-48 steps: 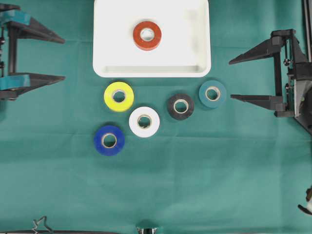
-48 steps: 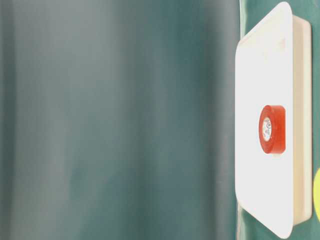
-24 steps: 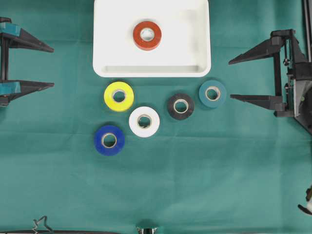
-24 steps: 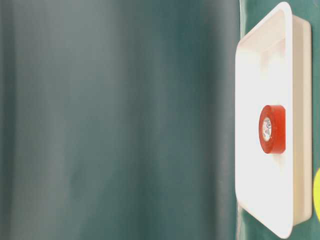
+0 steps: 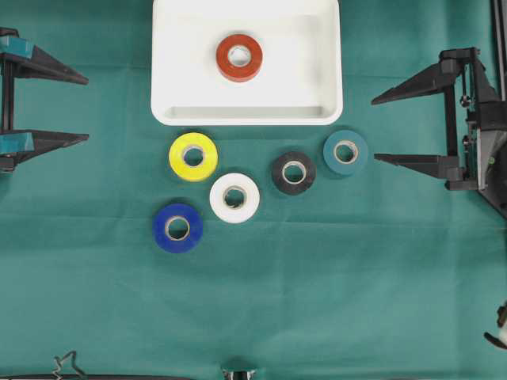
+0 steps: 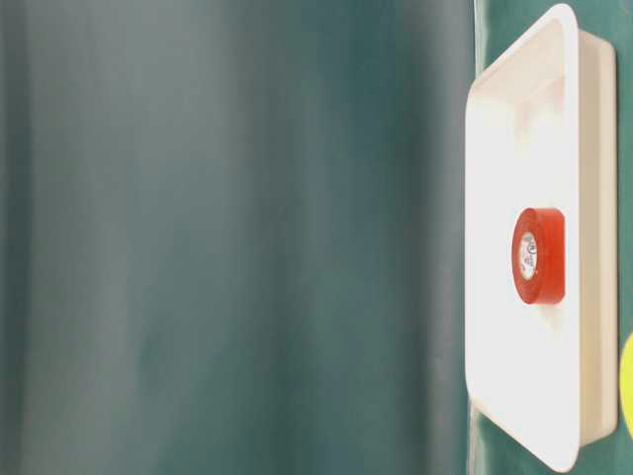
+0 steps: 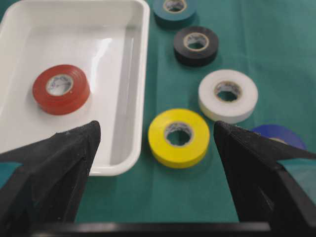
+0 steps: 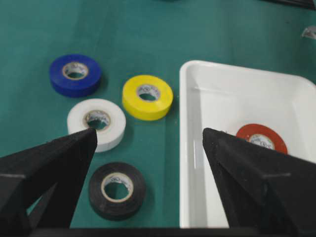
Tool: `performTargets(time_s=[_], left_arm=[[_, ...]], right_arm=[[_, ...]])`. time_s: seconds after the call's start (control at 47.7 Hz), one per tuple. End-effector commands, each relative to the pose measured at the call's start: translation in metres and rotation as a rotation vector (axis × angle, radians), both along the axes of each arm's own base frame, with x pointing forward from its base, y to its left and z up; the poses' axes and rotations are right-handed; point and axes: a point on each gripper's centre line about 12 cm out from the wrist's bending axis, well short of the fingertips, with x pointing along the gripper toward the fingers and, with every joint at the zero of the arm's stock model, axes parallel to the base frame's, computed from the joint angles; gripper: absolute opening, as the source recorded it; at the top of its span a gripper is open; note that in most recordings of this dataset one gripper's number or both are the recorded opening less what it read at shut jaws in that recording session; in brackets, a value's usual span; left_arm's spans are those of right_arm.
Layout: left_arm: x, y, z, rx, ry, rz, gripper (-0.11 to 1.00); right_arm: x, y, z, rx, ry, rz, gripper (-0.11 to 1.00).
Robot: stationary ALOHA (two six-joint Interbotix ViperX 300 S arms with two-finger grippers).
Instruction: Pick up the tape from a random location and place it into the white case.
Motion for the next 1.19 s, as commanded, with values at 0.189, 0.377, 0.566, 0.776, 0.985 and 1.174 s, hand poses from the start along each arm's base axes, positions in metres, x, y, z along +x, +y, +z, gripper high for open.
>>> performTargets(time_s=[0.189,0.377,0.566,0.776,0.985,1.174], left_arm=[[0.002,0.0,0.005,-0.002,-0.016,-0.001,0.94],[0.002,0.0,0.005,-0.002,-0.016,-0.001,0.94],[0.002,0.0,0.005,-0.002,-0.012,-0.001,0.94],[0.002,0.0,0.005,-0.002,-0.012,-0.001,0.94],[0.002,0.0,0.005,-0.004,-0.013,0.0,0.94],[0.002,0.0,0.006,-0.002,-0.019,-0.001,0.94]], right_arm=[[0.002,0.018,0.007,0.014,-0.009,0.075,0.92],[0.001,0.029,0.006,0.016,0.004,0.124,0.92],[0.0,0.029,0.006,0.022,0.007,0.122,0.92],[0.001,0.029,0.006,0.022,0.006,0.122,0.92],[0.012,0.031,0.007,0.025,0.006,0.123,0.92],[0.036,0.034,0.011,0.021,0.018,0.124,0.92]])
